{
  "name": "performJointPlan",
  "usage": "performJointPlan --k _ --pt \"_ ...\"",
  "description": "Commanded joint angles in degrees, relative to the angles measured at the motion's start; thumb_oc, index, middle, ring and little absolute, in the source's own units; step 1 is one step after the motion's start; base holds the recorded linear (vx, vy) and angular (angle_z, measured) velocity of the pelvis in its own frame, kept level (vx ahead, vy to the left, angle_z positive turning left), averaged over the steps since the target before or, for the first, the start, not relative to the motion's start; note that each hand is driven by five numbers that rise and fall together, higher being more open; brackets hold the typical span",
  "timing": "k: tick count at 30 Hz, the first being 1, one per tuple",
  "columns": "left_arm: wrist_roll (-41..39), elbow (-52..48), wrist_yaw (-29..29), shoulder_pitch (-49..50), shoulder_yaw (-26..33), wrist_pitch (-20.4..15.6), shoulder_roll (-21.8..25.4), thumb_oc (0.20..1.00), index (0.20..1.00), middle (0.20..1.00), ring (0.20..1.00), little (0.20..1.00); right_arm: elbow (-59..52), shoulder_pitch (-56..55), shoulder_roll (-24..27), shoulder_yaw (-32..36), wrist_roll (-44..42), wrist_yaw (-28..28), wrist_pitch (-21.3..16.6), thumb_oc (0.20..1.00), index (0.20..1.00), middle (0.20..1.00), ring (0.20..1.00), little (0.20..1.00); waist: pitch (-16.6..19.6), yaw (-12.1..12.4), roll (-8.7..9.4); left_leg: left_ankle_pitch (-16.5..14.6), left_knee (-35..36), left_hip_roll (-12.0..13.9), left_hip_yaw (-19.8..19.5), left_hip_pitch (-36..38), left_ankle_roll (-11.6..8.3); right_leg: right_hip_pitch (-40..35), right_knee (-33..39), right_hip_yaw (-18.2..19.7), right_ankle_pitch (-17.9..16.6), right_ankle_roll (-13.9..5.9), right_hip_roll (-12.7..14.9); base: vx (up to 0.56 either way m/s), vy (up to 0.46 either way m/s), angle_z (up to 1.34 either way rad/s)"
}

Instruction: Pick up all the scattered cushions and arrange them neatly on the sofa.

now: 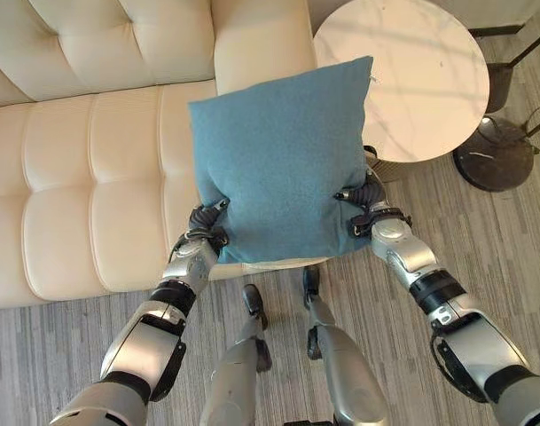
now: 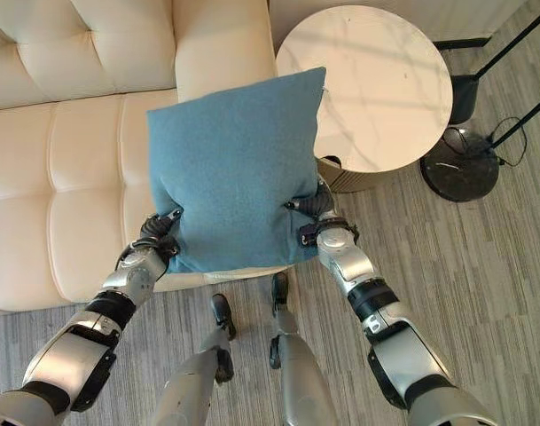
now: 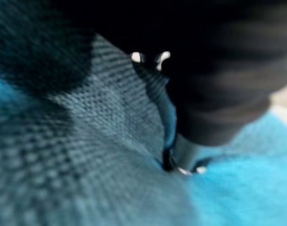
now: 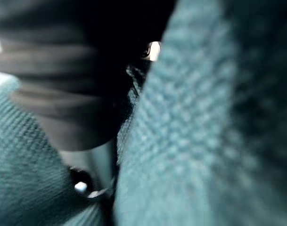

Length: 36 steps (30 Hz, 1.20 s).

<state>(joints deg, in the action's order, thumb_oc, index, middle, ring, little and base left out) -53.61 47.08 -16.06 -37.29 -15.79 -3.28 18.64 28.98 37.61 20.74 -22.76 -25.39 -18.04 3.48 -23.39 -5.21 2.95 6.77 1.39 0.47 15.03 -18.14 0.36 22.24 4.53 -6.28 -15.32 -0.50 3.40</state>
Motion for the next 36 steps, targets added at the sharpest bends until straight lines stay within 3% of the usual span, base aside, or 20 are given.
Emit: performJointPlan --k 1,13,18,23,27,29,32,36 --pt "-5.33 -5.88 3.36 -2.09 -6.33 -0.29 -9.67 0.2 0.2 0.2 0.2 0.2 -3.27 -0.18 -6.71 -1.88 -5.39 3.07 -3.73 0.2 0.2 0.2 0.2 0.2 0.98 0.39 0.09 -4.64 -5.22 0.23 -2.78 -2.32 -1.36 0.25 -7.49 -0.82 10.07 -4.42 1.73 0.0 0.005 0.1" --pt "-11.51 -19.44 3.55 7.77 -9.92 -0.95 -13.28 0.2 0.2 0.2 0.2 0.2 -4.09 -6.74 -7.79 -2.28 -10.11 5.65 -3.36 0.2 0.2 0.2 0.2 0.2 1.48 2.19 -0.07 -4.63 -0.28 -0.4 -2.55 5.61 -0.96 -6.35 -4.25 -1.2 9.48 -5.13 2.21 0.01 0.016 0.0" --pt "-4.4 -31.69 1.46 16.83 -7.87 -1.17 -10.02 0.2 0.2 0.2 0.2 0.2 -12.2 -14.05 -7.33 -0.18 -8.17 7.04 -3.17 0.2 0.2 0.2 0.2 0.2 5.36 3.61 -0.14 -4.75 3.61 -1.12 -2.88 11.61 -0.1 -11.28 -2.32 -1.88 9.42 -5.97 2.59 0.04 0.096 0.05" --pt "0.03 -41.39 2.89 25.99 -6.41 1.34 -7.23 0.2 0.2 0.2 0.2 0.2 -20.61 -23.07 -5.5 3.07 -6.29 9.59 -2.85 0.2 0.2 0.2 0.2 0.2 8.35 3.72 -0.04 -6.21 3.61 -2.02 -3.65 14.55 0.85 -14.47 -2.3 -2.53 9.44 -7.06 3.48 -0.01 0.121 0.13" --pt "1.38 -46.43 3.9 32.58 -4.36 2.2 -5.46 0.2 0.2 0.2 0.2 0.2 -25.85 -29.14 -5.28 4.45 -4.96 11.58 -2.87 0.2 0.2 0.2 0.2 0.2 9.83 3.93 0.59 -6.78 3.61 -2.17 -2.3 15.24 1.03 -14.93 -0.53 -3.05 5.68 -9.13 3.86 -0.1 0.106 0.07" --pt "2.29 -47.97 4.17 34.46 -3.28 2.25 -4.57 0.2 0.2 0.2 0.2 0.2 -27.53 -30.86 -5.26 5.02 -4.33 12.37 -2.88 0.2 0.2 0.2 0.2 0.2 9.8 3.94 0.28 -6.06 3.61 -1.51 -2.48 15.05 1.09 -14.58 -3.0 -2.77 7.2 -9.01 3.58 -0.11 0.029 -0.08" --pt "3.16 -49.77 4.34 36.92 -2.76 2.16 -3.75 0.2 0.2 0.2 0.2 0.2 -29.39 -32.75 -5.12 5.2 -3.7 12.76 -3.4 0.2 0.2 0.2 0.2 0.2 10.33 4.27 -0.57 -5.8 3.61 -0.51 -2.97 15.42 1.19 -16.69 -10.3 -2.36 12.48 -7.68 3.33 -0.07 0.018 0.04" --pt "4.91 -51.07 4.33 40.23 -1.81 2.7 -2.84 0.2 0.2 0.2 0.2 0.2 -30.37 -34.74 -4.97 5.45 -2.42 13.16 -3.39 0.2 0.2 0.2 0.2 0.2 13.08 4.84 -0.46 -5.77 3.61 -0.81 -4.82 15.79 1.48 -20.5 -17.2 1.17 15.68 -7.28 2.0 -0.03 -0.065 0.16"
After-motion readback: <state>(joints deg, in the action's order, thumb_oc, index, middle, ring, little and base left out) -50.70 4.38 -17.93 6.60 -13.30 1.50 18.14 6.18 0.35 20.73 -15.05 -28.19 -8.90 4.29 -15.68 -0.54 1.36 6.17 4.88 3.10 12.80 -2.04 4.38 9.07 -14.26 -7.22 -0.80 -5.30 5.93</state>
